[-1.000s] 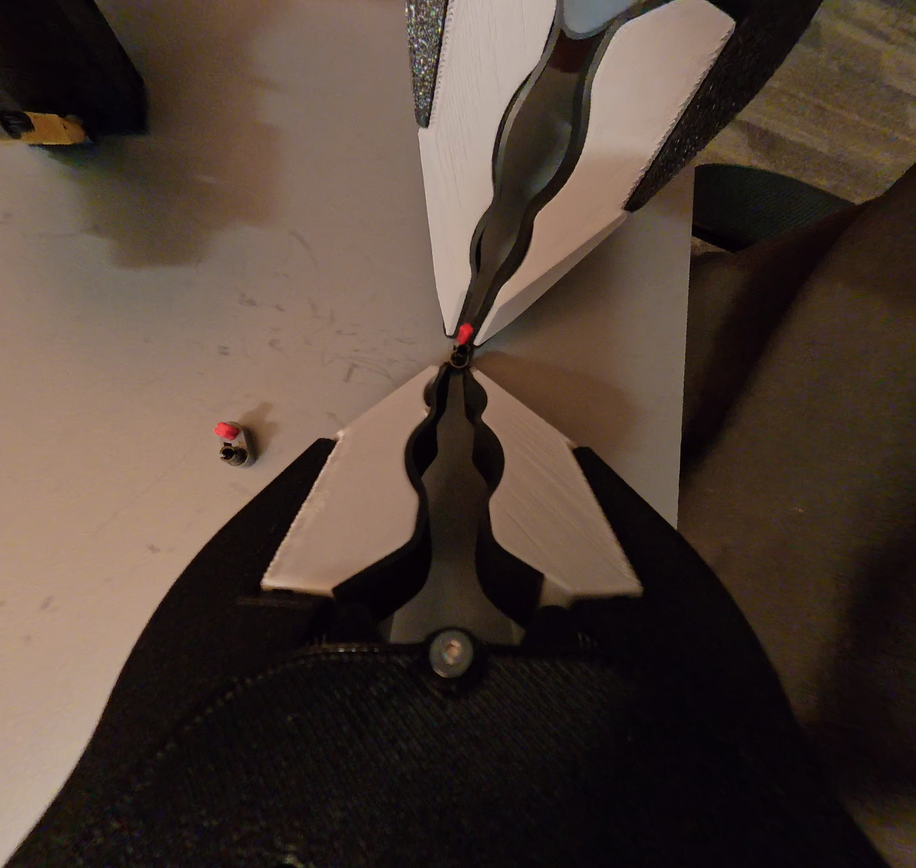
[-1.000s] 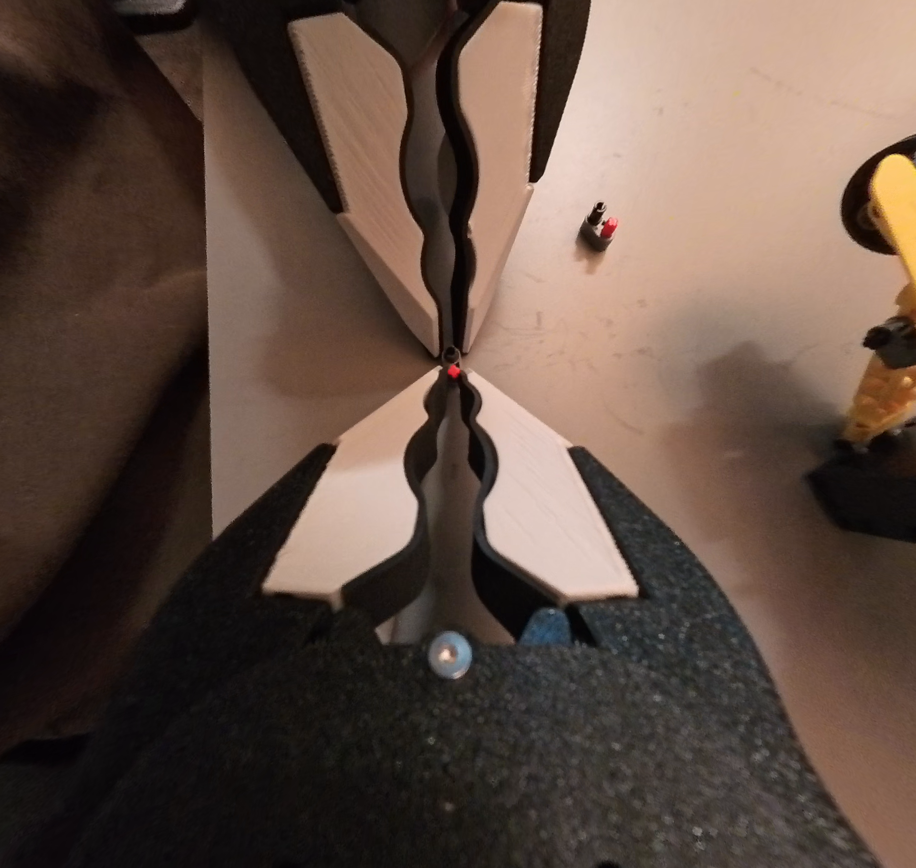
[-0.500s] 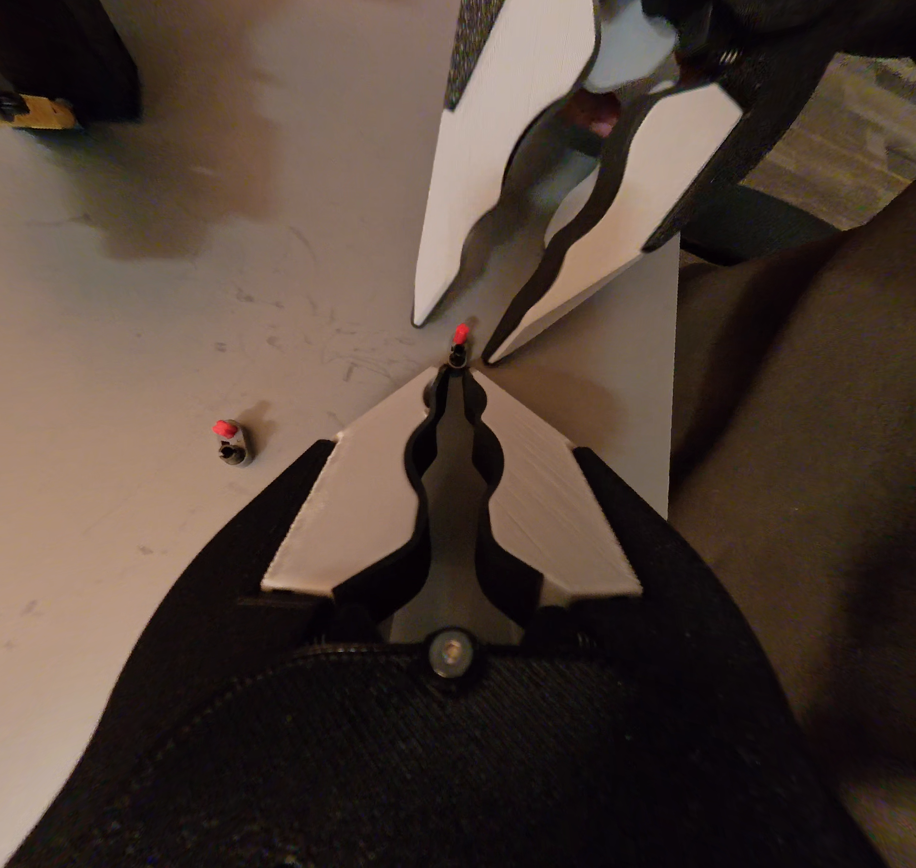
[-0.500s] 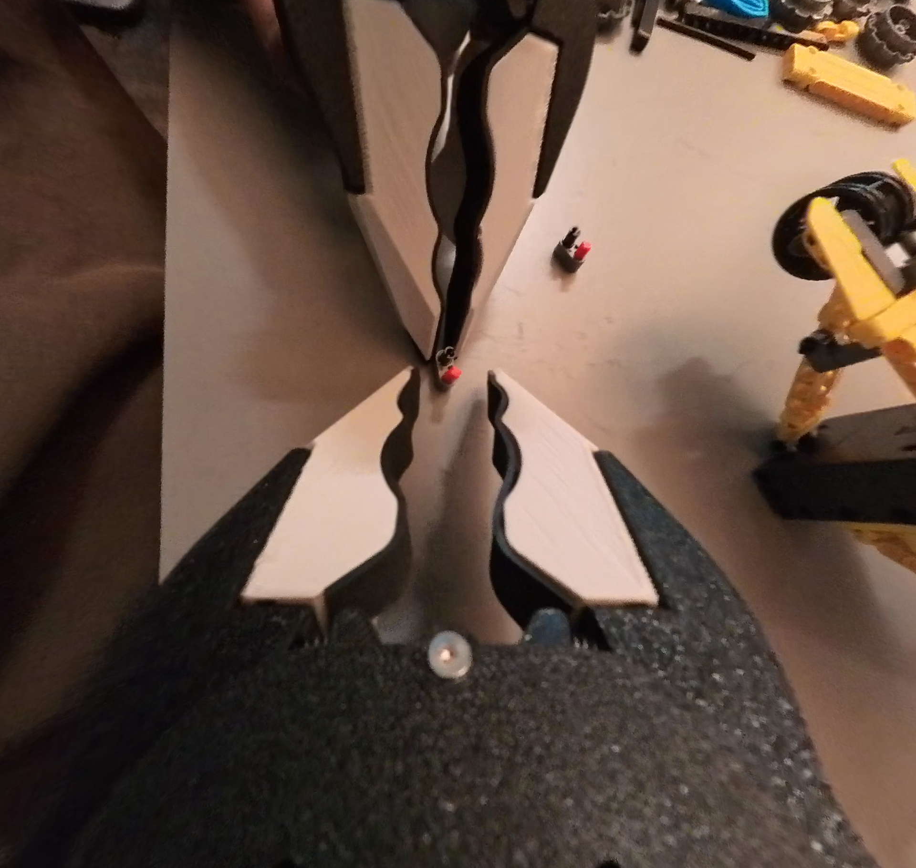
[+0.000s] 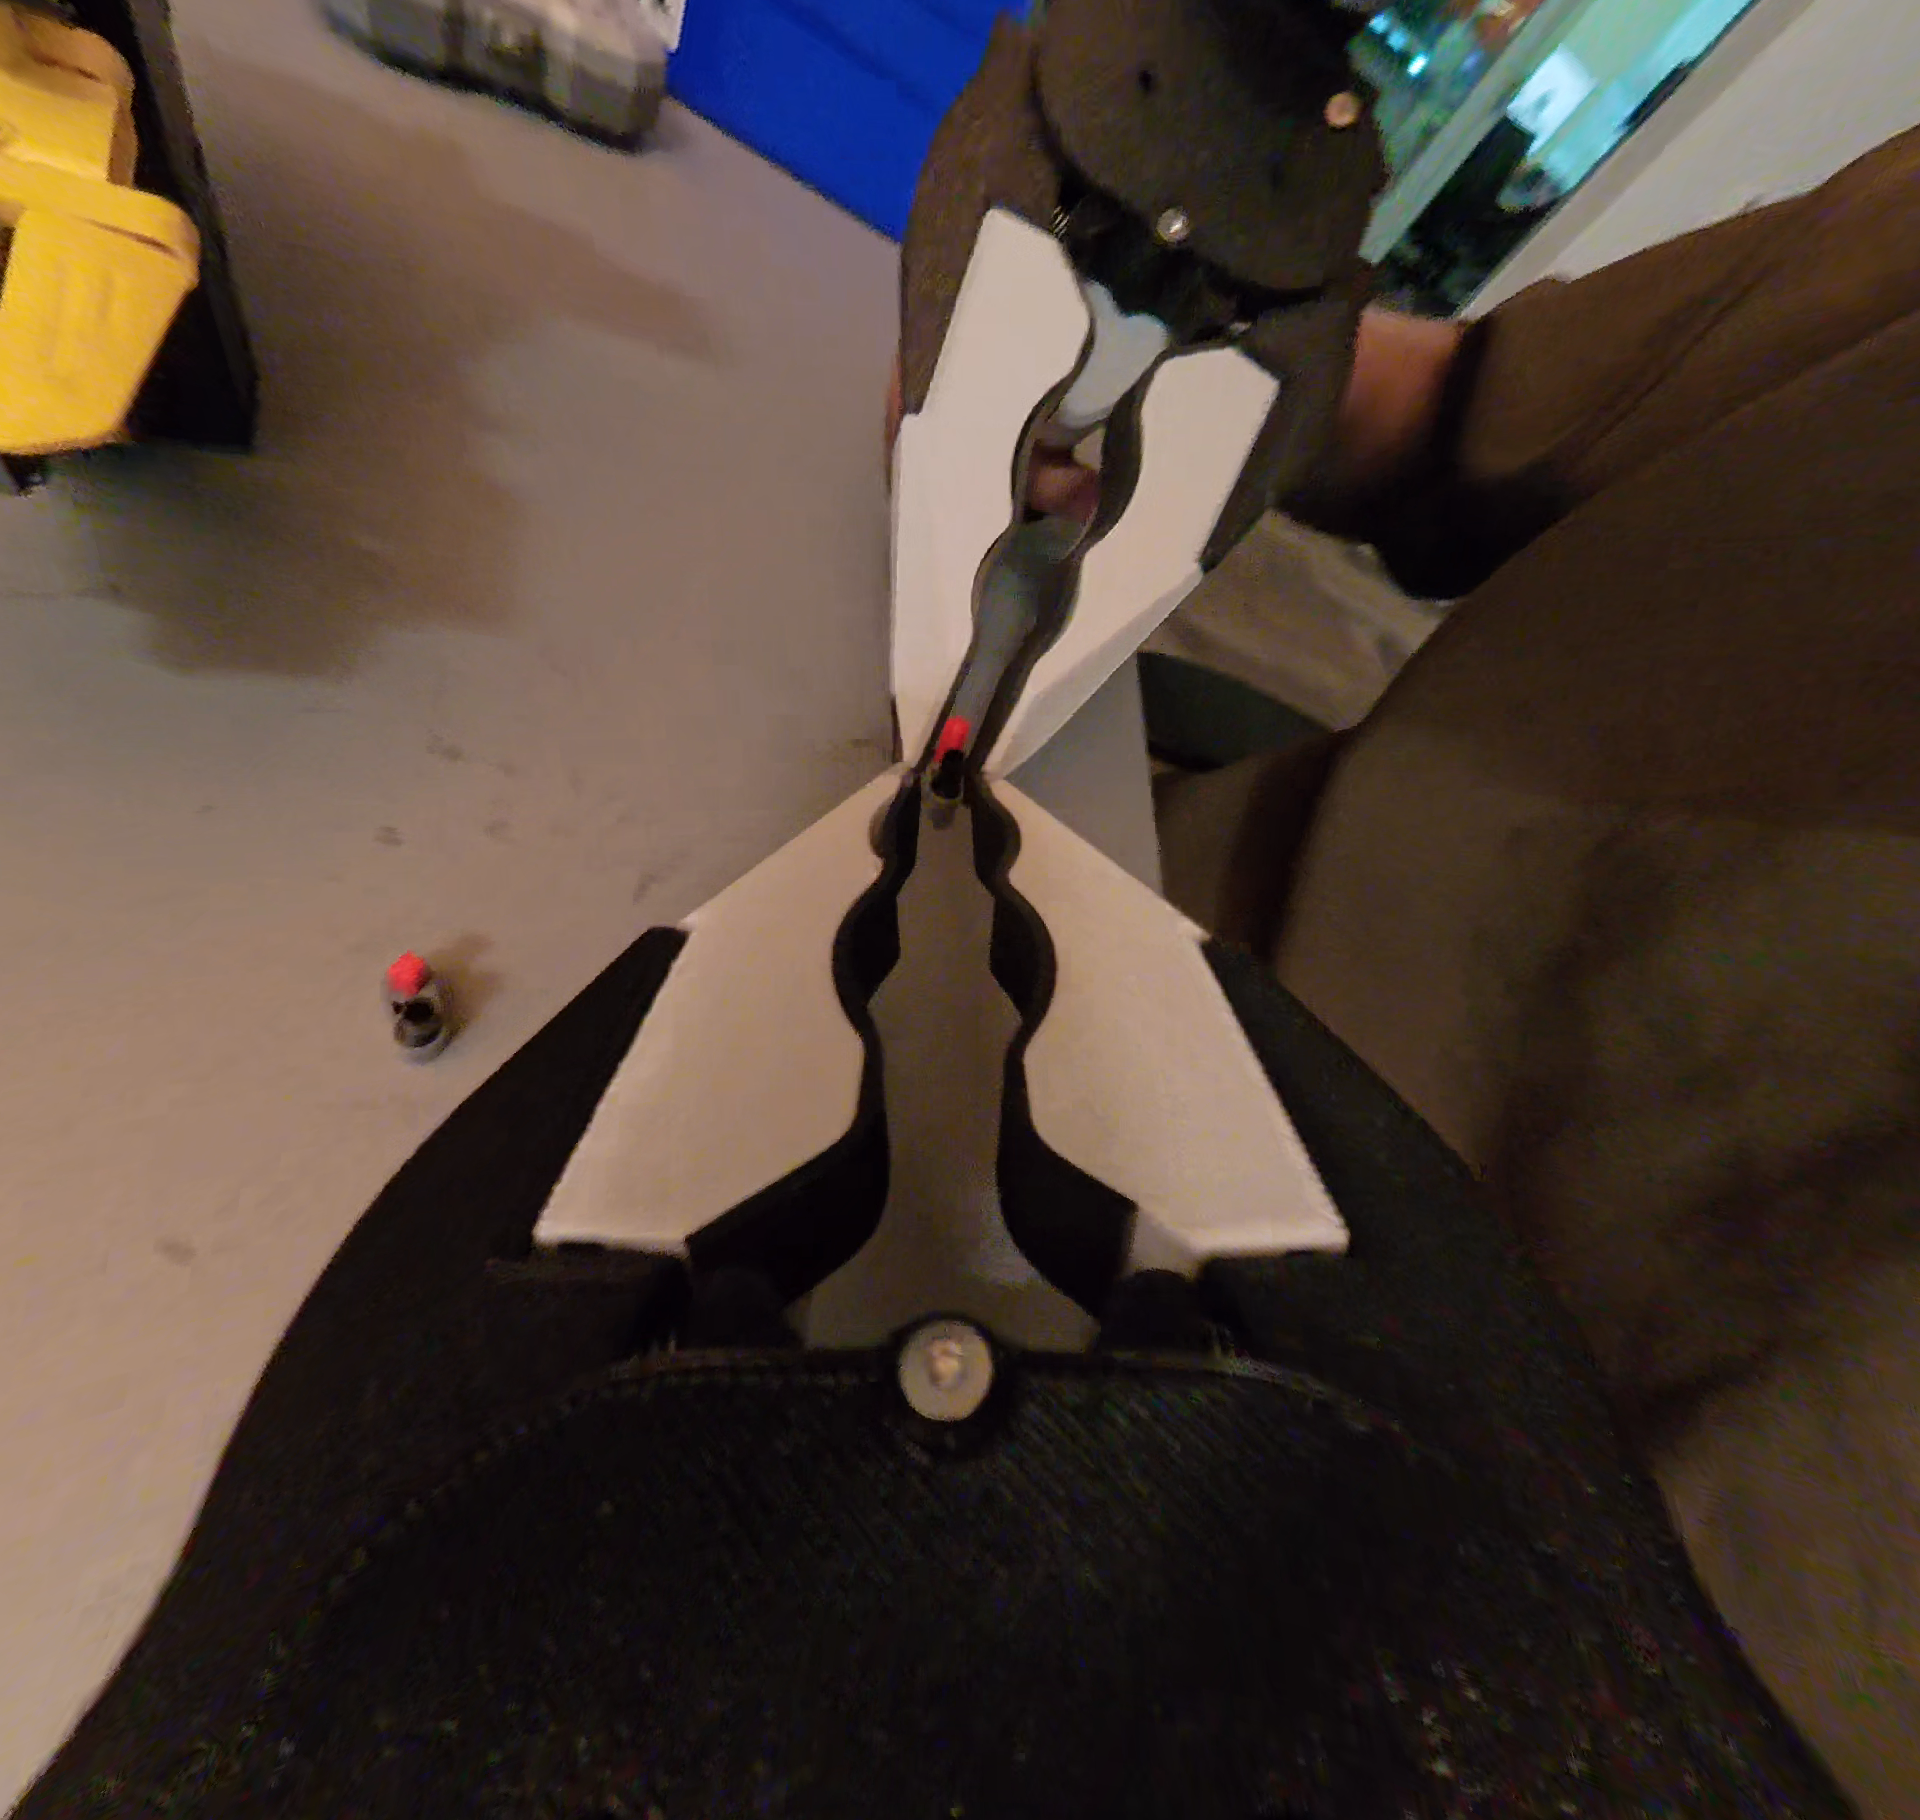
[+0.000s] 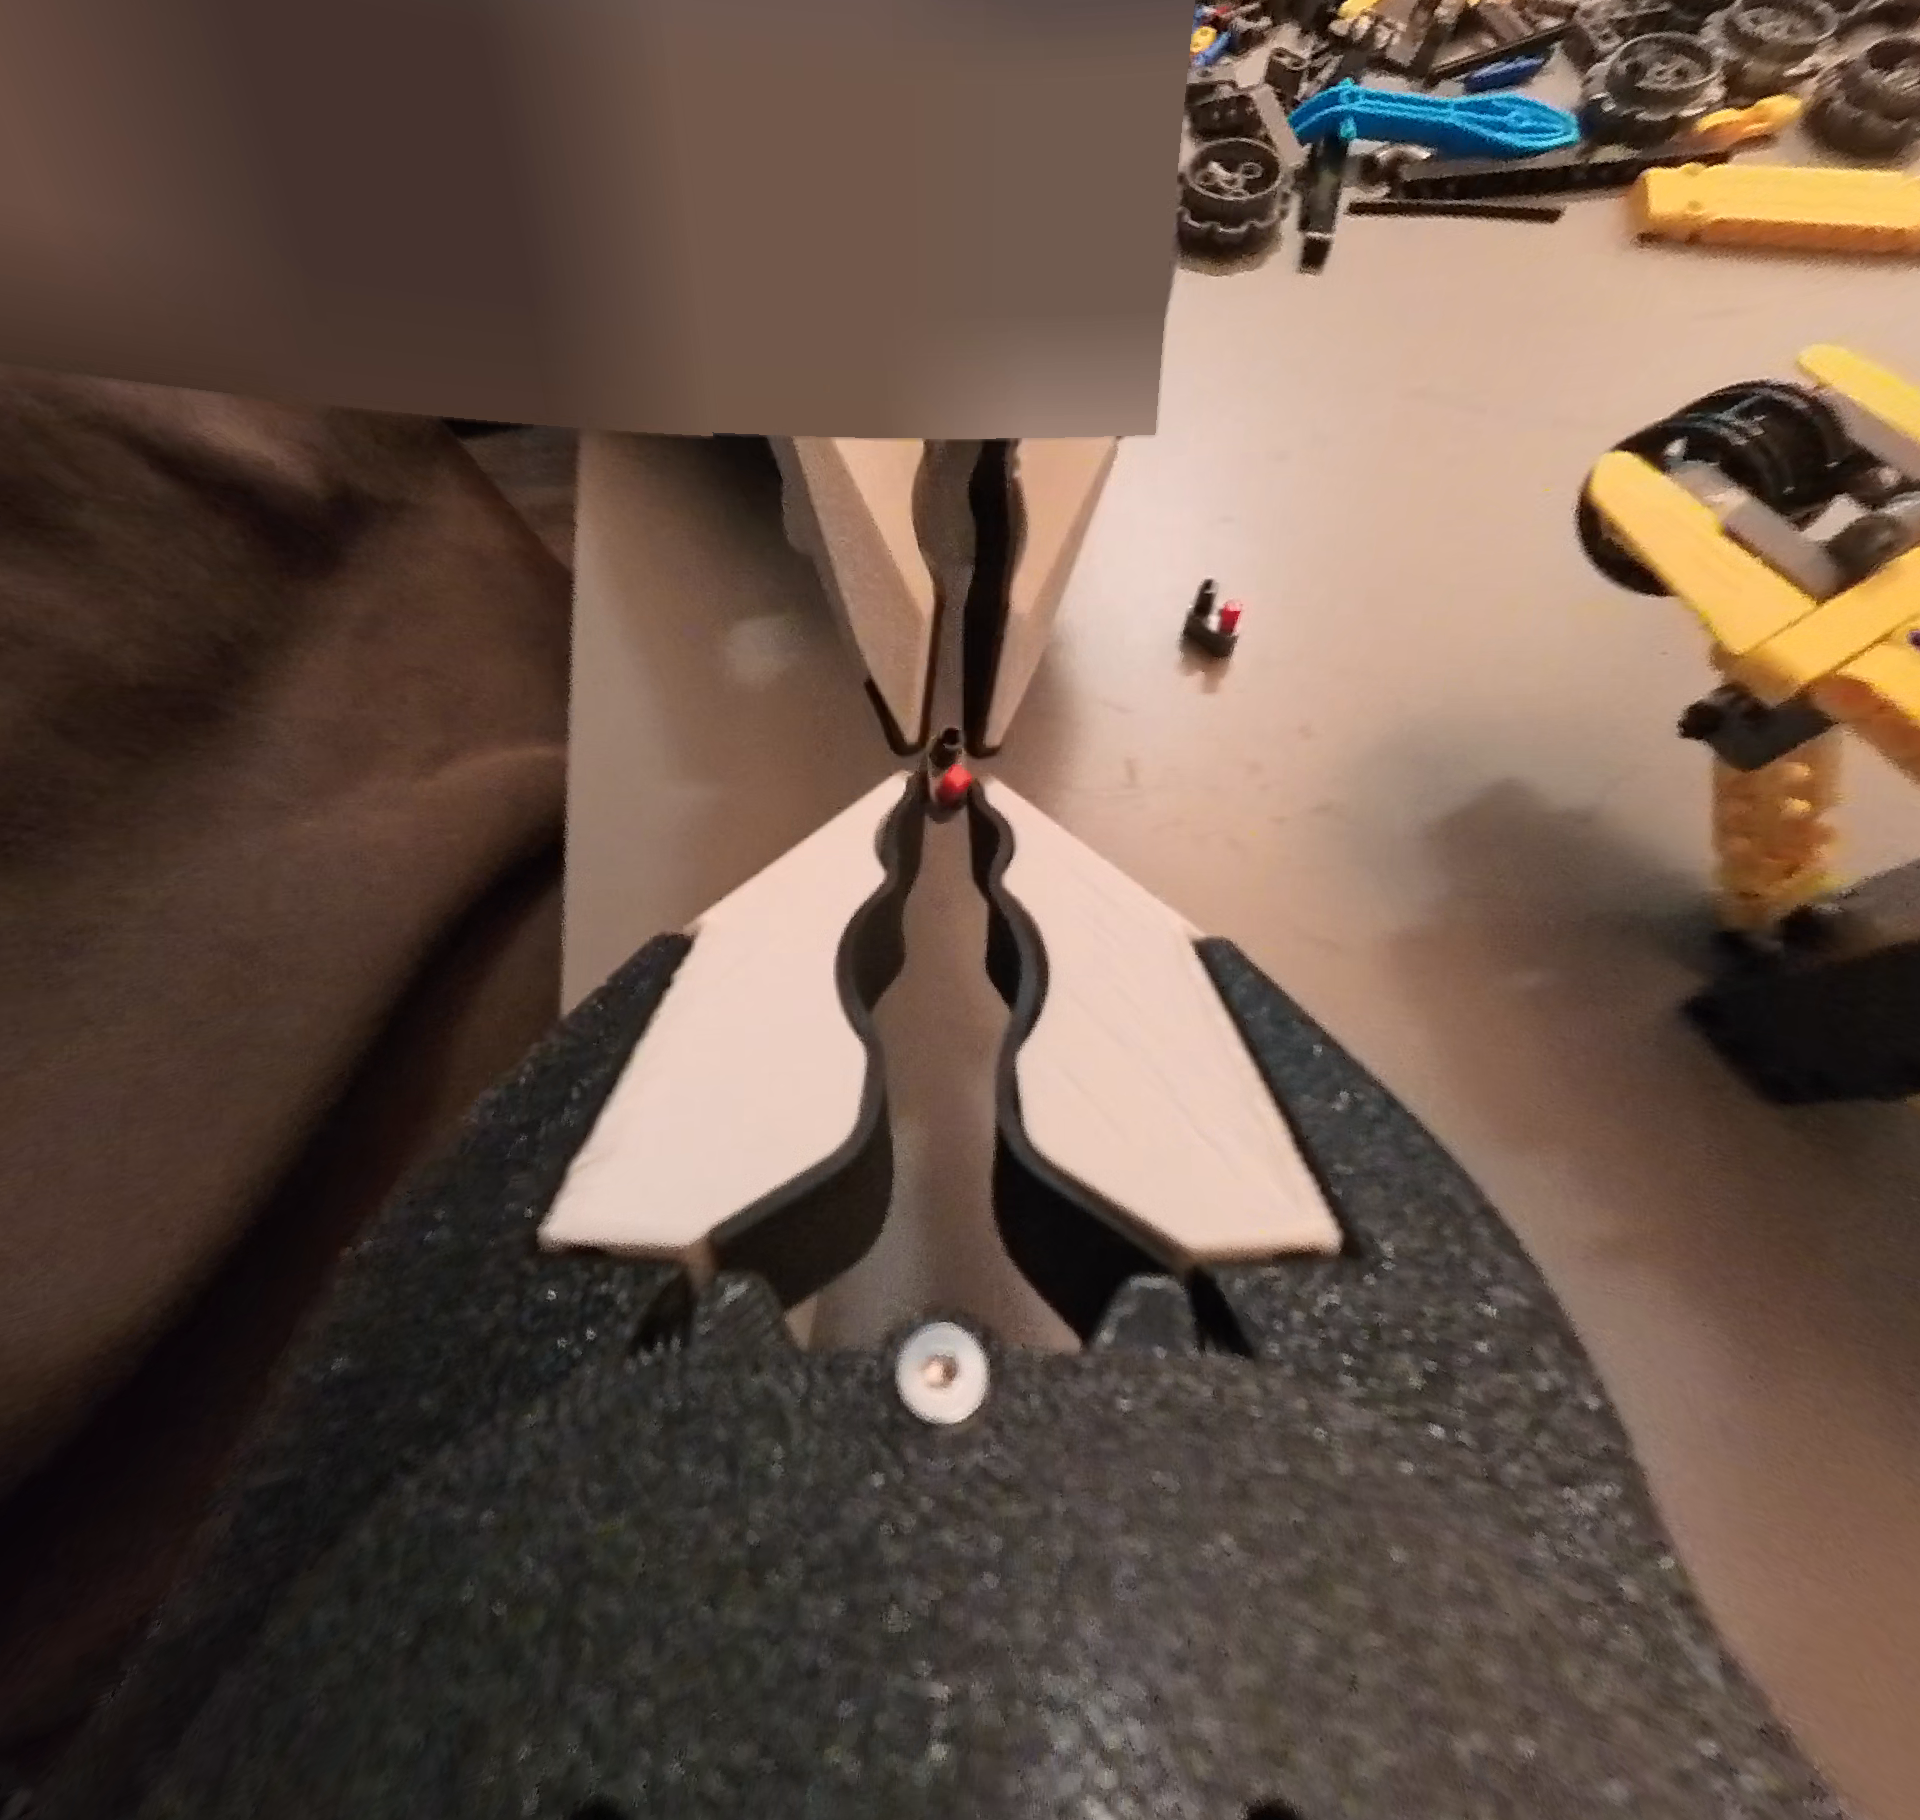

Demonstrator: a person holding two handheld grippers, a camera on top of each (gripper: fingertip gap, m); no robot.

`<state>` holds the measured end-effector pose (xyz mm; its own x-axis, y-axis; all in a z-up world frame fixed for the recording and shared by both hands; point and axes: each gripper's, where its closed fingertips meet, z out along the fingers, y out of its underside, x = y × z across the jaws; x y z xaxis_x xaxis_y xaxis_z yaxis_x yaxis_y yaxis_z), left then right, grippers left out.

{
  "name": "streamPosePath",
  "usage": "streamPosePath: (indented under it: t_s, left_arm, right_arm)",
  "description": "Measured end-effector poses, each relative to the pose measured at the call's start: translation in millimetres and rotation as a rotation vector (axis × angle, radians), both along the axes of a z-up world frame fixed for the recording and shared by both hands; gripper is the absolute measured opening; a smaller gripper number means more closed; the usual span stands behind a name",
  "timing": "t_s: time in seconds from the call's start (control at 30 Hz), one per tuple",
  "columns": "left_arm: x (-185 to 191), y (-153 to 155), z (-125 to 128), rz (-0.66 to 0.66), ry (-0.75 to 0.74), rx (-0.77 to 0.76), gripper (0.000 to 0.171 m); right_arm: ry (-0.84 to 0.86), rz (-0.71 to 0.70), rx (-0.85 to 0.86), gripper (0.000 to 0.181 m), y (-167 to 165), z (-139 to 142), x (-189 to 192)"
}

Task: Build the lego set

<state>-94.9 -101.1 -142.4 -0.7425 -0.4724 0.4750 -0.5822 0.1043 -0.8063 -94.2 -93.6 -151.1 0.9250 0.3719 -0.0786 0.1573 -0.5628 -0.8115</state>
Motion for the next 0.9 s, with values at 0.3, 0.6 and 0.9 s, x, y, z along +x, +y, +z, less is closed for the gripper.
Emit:
streamPosePath:
  t_s: [0.3, 0.6, 0.9]
  left_arm:
    - [-0.2, 3.8, 11.4, 0.012, 0.01, -0.101, 0.0]
    - [5.3, 22.2, 33.9, 0.057, 0.086, -0.368, 0.0]
    - [3.3, 30.1, 42.6, 0.021, 0.201, -0.566, 0.0]
  right_arm:
    - [0.036, 0.003, 0.063, 0.009, 4.1, 11.8, -2.9]
    - [-0.324, -0.064, 0.306, 0.044, 14.3, 35.6, 14.0]
    - [-0.501, -0.036, 0.409, 0.029, 22.1, 40.8, 3.1]
